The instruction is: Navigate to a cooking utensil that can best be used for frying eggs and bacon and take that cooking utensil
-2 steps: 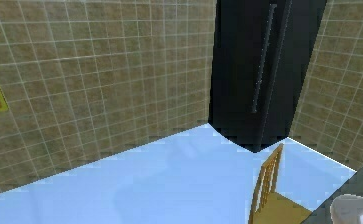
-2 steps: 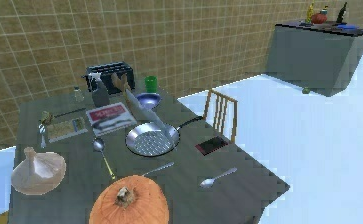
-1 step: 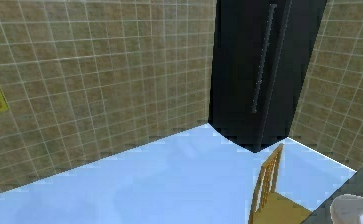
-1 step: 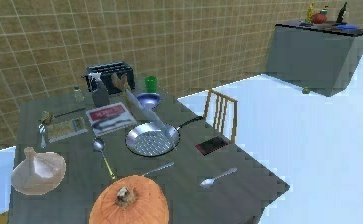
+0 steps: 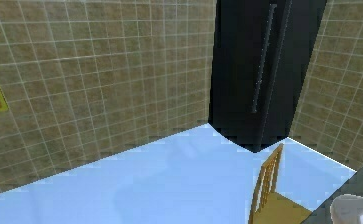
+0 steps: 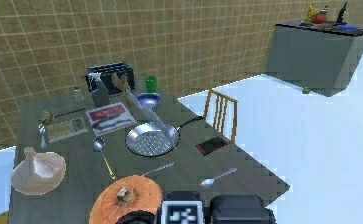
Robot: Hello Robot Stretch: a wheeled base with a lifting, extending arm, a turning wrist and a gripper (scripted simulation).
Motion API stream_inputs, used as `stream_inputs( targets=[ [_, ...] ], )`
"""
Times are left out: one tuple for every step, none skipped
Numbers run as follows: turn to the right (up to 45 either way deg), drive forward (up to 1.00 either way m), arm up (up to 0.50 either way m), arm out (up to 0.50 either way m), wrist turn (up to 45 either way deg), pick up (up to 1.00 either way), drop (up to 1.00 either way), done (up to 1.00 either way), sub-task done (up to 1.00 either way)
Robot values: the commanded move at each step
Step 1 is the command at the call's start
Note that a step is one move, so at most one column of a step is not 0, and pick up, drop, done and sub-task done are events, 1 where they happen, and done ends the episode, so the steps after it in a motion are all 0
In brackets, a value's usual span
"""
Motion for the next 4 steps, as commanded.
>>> stream_inputs(
  targets=[
    [0.0,0.0,0.0,0.42,0.0,0.0,0.0,0.0,0.0],
    [0.0,0.0,0.0,0.0,45.0,0.0,0.0,0.0,0.0],
    [0.0,0.0,0.0,0.0,45.0,0.0,0.0,0.0,0.0],
    [0.0,0.0,0.0,0.0,45.0,0.0,0.0,0.0,0.0]
  ],
)
